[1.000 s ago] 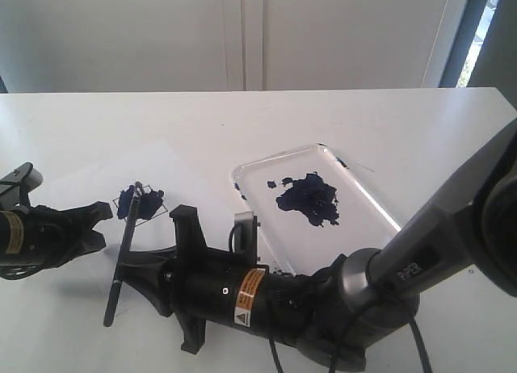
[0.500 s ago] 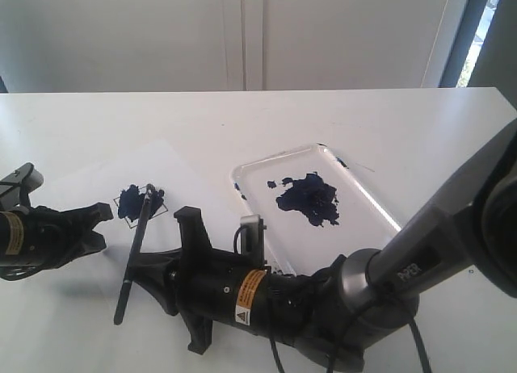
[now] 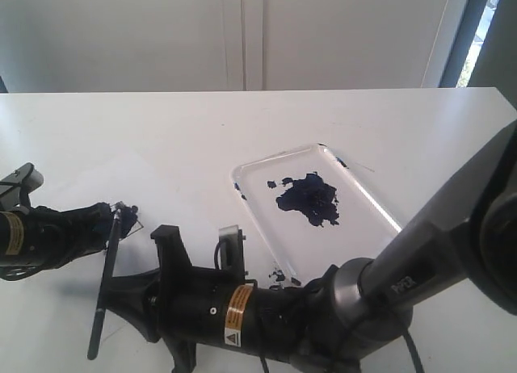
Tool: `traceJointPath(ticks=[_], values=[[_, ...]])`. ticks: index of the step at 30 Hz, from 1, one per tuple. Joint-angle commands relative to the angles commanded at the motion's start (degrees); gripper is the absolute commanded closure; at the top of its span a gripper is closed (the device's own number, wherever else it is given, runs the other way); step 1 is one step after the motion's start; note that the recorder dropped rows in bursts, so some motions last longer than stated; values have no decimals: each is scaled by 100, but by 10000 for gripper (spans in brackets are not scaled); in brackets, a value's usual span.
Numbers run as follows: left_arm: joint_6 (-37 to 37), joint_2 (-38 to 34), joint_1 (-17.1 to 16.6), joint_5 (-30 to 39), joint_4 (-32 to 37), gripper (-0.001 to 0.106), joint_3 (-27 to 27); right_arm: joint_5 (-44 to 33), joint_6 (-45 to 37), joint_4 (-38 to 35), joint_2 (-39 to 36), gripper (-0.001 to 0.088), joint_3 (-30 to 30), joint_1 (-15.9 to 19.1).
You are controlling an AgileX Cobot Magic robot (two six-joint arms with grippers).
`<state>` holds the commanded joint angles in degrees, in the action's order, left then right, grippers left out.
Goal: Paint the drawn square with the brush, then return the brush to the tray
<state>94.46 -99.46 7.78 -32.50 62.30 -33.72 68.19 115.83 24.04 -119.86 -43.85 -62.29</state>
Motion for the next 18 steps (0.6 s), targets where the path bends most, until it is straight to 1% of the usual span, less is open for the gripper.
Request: traceJointPath(ticks=[3, 5, 10, 13, 16, 18], values=[[15, 0, 0, 87, 27, 1053, 0, 177, -66, -80, 42, 868, 66, -58], [173, 0, 0, 97, 250, 1053, 0, 111, -359, -214, 86, 868, 183, -45], [375, 144, 0, 118, 774, 1053, 0, -22, -432, -373, 110, 868, 478, 53], [613, 511, -62, 145, 1122, 1053, 0, 47, -499, -312, 99, 868, 597, 146], [1074, 1027, -78, 713, 1716, 1053, 0, 177, -527, -203, 99, 868, 636, 180], [1661, 1355, -78, 972, 2228, 1053, 0, 177, -527, -113, 110, 868, 636, 180]])
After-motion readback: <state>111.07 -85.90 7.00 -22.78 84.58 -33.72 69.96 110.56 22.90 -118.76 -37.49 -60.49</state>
